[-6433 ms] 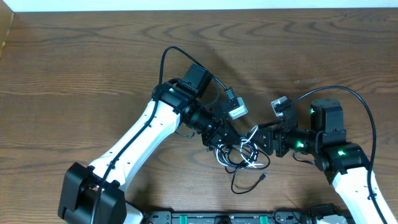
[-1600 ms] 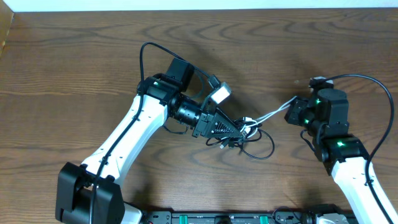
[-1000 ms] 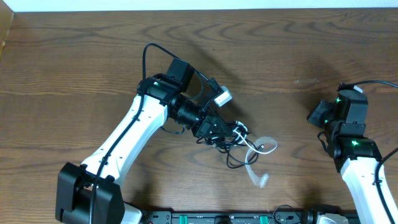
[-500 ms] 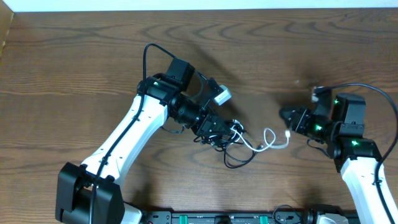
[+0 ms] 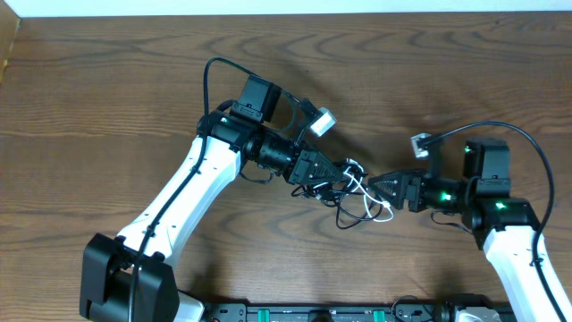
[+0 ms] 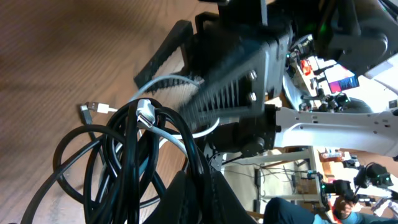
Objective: Untangle cables
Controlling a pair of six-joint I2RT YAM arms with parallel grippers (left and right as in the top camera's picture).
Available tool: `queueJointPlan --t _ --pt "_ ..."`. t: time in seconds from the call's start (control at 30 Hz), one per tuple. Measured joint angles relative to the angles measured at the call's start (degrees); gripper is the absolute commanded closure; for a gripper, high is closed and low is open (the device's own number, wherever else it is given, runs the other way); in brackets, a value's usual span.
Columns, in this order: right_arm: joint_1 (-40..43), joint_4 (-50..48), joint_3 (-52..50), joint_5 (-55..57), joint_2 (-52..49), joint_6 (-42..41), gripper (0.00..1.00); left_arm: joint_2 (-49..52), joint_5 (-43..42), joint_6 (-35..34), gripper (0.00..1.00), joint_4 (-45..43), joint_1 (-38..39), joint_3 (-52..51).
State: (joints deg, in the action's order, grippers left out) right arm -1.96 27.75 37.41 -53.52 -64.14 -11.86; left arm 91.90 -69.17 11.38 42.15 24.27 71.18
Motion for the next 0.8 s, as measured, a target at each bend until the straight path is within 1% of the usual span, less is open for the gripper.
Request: queueJointPlan --t 0.07,0.3,0.8 --pt "-1.9 -1.0 0.0 -0.6 0.0 0.4 0.31 0.0 -0.2 -0.7 0.92 0.0 0.0 0.0" --pt "-7.0 -2.8 0.0 -0.5 0.0 1.1 0.29 0.0 -0.7 -2.3 0.92 0.0 0.0 0.0" --pt "-7.7 -2.7 0.0 1.0 0.0 1.3 0.29 0.0 -0.8 -2.6 0.92 0.0 0.0 0.0"
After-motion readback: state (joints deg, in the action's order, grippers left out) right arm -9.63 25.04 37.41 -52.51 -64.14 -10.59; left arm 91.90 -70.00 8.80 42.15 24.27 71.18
